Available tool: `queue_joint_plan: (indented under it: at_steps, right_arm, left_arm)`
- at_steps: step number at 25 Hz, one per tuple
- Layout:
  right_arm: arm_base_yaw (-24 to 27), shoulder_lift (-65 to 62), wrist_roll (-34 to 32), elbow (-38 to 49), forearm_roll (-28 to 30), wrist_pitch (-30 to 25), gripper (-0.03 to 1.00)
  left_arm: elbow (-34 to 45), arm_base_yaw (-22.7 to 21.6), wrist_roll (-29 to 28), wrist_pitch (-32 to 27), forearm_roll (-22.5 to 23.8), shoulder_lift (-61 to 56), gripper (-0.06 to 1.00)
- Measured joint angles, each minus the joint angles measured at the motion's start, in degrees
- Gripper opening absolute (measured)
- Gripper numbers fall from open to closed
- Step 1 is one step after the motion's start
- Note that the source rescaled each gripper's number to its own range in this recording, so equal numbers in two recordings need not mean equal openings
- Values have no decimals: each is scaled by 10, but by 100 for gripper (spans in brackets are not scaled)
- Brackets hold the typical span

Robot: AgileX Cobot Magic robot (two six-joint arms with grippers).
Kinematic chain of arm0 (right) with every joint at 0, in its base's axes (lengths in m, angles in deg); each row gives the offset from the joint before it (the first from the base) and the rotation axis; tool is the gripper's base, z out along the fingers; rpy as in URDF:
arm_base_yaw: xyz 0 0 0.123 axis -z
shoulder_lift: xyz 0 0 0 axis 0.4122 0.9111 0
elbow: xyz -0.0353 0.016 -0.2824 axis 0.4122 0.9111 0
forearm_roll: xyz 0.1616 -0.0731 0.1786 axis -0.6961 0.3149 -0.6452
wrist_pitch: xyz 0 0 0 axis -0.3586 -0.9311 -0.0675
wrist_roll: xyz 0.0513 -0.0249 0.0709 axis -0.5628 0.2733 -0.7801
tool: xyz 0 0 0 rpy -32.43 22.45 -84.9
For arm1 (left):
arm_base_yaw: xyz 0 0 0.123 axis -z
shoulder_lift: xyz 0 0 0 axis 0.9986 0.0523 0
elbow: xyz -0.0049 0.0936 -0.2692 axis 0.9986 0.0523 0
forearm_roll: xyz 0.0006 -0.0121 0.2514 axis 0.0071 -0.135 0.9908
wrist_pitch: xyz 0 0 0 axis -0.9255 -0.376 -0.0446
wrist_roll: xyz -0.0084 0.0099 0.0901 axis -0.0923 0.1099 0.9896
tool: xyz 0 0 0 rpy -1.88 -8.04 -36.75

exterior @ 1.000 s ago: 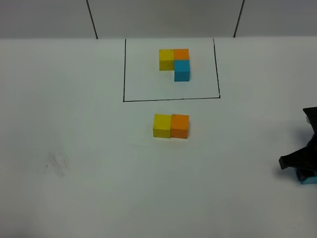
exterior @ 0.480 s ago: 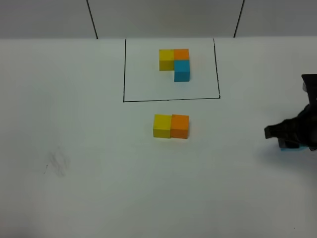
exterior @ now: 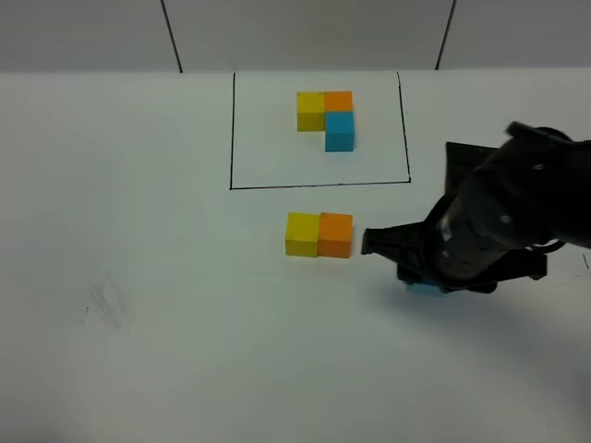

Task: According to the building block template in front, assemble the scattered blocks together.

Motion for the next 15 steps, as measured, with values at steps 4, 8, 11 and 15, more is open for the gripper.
queue_joint_plan:
  at_steps: [4,8,11,15]
  right_arm:
    - [-61,58,-82,-61,53,-42,2]
    - [-82,110,-76,-110,42,-43,2]
    - [-82,155,-48,-143,18,-44,2]
    - [-82,208,-31,-190,2,-50,2]
  left_arm:
    - [0,0,0,0,0,0,68]
    - [0,0,0,0,0,0,68]
    - [0,0,0,0,0,0,68]
    - [0,0,0,0,0,0,68]
